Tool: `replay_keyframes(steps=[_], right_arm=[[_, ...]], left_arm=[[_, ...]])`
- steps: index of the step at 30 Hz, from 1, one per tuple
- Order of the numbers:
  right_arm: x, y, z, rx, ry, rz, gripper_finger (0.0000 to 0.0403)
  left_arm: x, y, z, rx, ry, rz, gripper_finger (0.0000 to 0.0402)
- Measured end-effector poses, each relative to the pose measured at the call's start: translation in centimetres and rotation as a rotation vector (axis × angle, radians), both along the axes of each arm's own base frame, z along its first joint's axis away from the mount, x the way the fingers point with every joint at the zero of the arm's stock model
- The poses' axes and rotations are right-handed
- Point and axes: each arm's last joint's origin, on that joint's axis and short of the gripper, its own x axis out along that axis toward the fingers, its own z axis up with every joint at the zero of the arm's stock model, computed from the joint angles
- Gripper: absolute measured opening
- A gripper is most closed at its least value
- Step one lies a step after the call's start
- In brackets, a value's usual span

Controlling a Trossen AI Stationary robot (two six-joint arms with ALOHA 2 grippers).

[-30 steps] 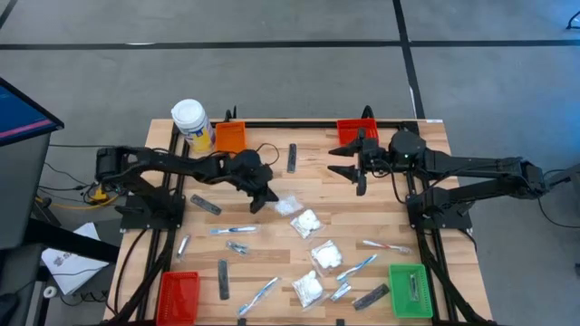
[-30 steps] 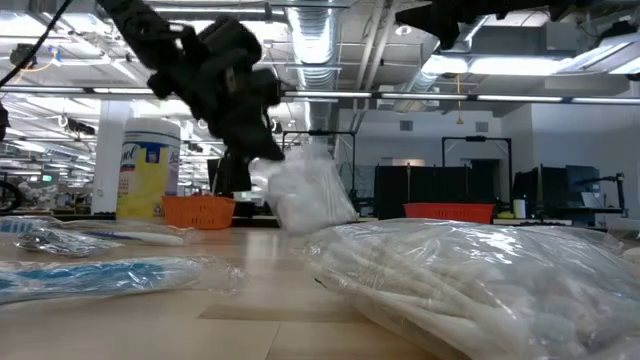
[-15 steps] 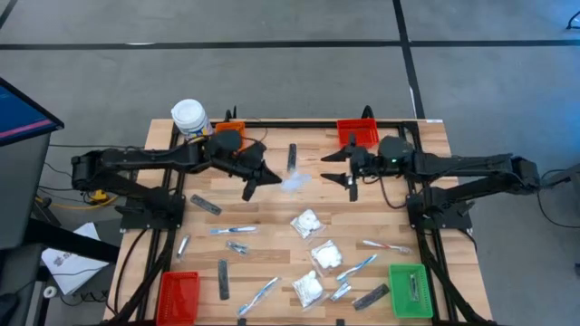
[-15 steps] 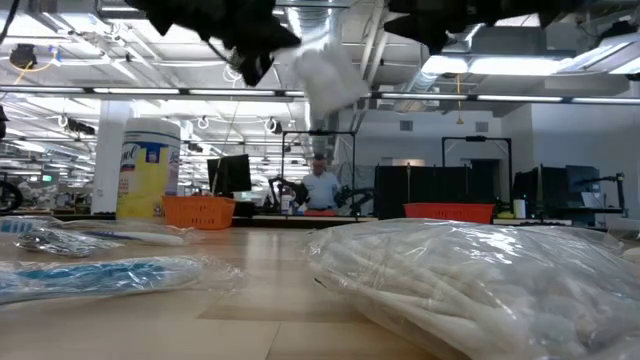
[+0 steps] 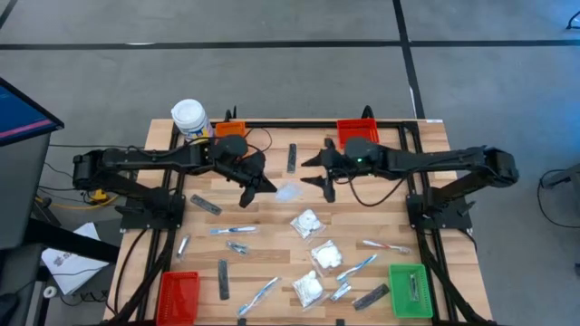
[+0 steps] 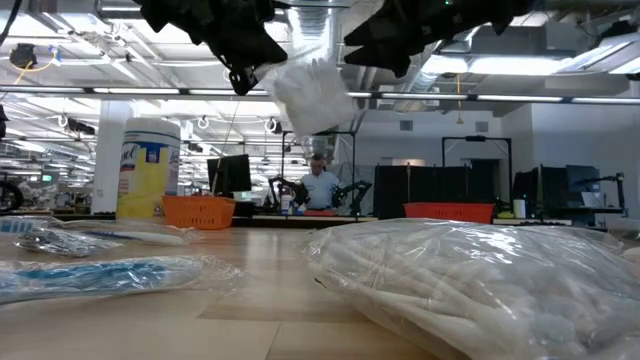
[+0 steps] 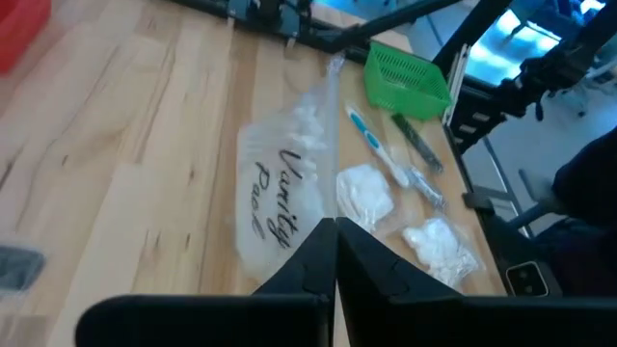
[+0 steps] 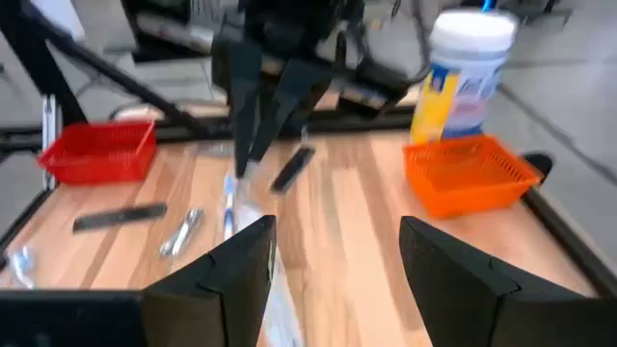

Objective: Pick & Place Travel size toiletries
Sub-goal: Put the cotton pack into the top red bin

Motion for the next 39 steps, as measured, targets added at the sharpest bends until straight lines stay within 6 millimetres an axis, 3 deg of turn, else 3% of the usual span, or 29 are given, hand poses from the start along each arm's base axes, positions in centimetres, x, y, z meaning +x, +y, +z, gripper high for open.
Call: replay_keyframes(steps=[10,22,39], right_arm=[[2.5,1.6,0.3,-0.03,0.067,0.072,0.0214],[2.0,0.7,-0.7,-0.023,0.184,0.023,0.0214],[1.9,0.8,-0.8,-0.014,0.197,0.022,0.0214]], left_arm=[[-0.1,0.0,-0.5,-0.003,0.014,0.0,0.0],[-0.1,0.0,-0.4,0.056,-0.006,-0.033,0.0],[0.5,0.1,0.7,0.132,-0.147,-0.055,0.0]])
